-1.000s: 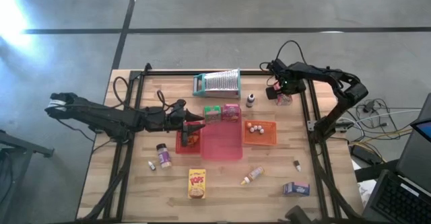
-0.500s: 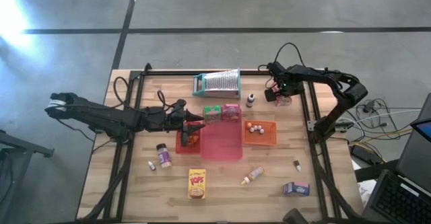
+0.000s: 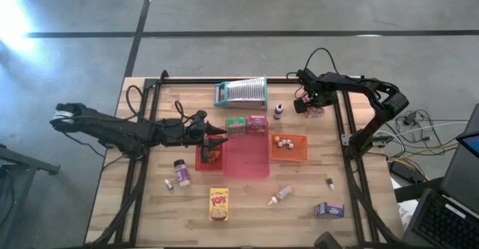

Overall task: Pick & Place Kitchen Items
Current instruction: Put the red cereal box into the pink bin

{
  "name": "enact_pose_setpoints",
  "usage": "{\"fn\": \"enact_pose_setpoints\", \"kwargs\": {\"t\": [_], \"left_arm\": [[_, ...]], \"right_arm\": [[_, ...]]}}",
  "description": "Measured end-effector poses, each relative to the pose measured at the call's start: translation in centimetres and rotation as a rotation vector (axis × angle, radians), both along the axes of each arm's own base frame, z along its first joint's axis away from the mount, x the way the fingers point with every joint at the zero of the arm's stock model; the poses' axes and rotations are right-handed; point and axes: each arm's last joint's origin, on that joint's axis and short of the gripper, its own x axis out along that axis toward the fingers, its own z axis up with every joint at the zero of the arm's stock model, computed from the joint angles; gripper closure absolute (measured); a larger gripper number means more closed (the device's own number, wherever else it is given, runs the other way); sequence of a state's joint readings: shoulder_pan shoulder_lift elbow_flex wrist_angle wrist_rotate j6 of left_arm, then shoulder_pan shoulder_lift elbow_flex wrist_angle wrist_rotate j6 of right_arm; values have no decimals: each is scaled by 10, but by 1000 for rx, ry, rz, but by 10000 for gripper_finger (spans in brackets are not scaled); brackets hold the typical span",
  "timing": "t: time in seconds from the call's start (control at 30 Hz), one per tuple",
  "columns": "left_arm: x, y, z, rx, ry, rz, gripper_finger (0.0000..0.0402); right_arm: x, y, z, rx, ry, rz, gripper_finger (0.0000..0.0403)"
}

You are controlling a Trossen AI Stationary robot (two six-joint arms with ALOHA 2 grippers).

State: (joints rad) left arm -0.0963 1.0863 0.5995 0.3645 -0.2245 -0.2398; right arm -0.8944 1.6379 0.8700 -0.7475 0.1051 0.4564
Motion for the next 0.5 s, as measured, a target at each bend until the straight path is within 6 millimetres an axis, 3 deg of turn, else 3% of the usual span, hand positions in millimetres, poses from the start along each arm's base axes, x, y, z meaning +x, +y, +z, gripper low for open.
{"fn": "enact_pose_setpoints", "kwargs": {"t": [0.27,0.5], "left_arm": [[0,0,0,0,2,1,257],[0,0,-1,1,8,1,257]], "right_arm": [[0,0,0,-1,-1,2,76],[-1,2,5,-8,-2,53,90]]}}
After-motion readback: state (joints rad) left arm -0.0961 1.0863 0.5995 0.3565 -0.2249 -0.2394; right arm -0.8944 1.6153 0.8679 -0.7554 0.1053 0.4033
